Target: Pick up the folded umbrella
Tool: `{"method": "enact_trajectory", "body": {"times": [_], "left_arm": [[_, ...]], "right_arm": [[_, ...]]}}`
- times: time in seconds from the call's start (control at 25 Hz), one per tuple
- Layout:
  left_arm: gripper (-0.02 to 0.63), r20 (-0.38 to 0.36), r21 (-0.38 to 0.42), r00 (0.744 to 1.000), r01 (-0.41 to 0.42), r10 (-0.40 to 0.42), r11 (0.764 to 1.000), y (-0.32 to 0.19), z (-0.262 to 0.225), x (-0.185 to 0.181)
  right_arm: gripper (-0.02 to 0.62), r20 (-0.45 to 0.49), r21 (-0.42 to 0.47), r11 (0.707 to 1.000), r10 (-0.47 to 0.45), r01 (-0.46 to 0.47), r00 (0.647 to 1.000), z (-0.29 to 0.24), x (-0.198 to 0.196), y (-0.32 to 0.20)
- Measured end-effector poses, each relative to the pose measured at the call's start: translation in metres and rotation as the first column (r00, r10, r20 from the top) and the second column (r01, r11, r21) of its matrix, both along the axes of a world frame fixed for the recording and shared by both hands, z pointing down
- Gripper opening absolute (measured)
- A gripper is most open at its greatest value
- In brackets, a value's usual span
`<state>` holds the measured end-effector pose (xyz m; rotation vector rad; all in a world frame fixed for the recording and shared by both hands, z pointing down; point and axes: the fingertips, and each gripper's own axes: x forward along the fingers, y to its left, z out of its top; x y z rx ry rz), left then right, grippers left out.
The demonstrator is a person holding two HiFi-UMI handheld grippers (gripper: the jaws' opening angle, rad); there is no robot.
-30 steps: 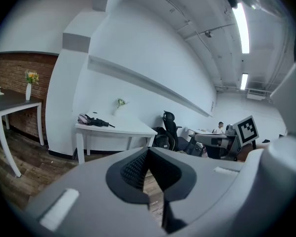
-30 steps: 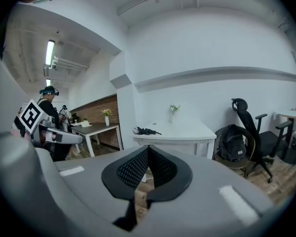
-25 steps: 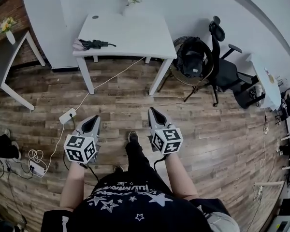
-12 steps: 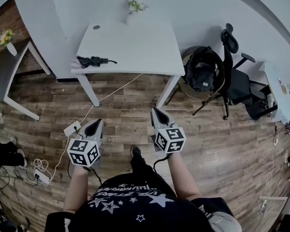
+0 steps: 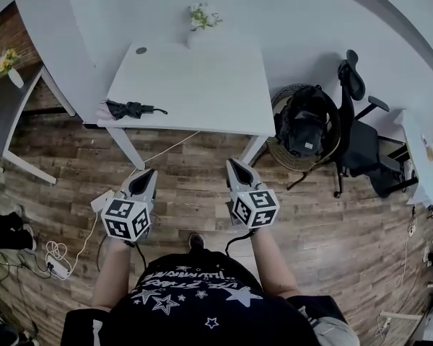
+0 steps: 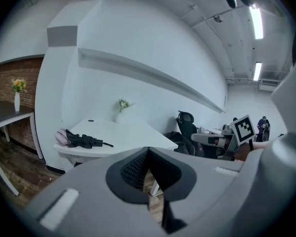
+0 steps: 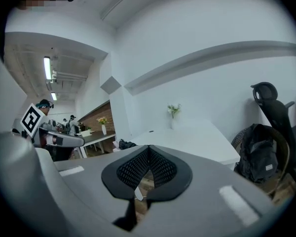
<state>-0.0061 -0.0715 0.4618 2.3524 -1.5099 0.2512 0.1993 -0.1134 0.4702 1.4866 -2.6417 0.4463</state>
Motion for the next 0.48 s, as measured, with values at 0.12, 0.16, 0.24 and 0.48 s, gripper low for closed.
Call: {"method": "enact_trajectory", "body": {"times": [0.12, 0.16, 0.24, 0.48], "left_arm": [[0.000, 0.000, 0.003, 1.000, 0.015, -0.015, 1.000, -0.022, -0.002, 0.009], [0.000, 0.000, 0.003, 1.000, 0.020, -0.020, 1.000, -0.027, -0.002, 0.011], [0.000, 0.003, 0.004, 1.000, 0.028, -0.028, 1.000, -0.034, -0.003, 0.014], [0.000, 0.005, -0.015, 0.997, 0.072, -0.072, 0.997, -0.044, 0.001, 0.003]], "right_arm": [[0.017, -0.005, -0.005, 1.000, -0.012, 0.012, 1.000, 0.003, 0.009, -0.021], [0.017, -0.005, -0.009, 1.000, -0.015, 0.015, 1.000, 0.004, 0.011, -0.027], [0.017, -0.001, -0.016, 1.000, -0.017, 0.017, 1.000, 0.006, 0.014, -0.038], [0.017, 0.009, -0.026, 0.999, -0.045, 0.045, 0.999, 0.010, 0.004, -0.059]]}}
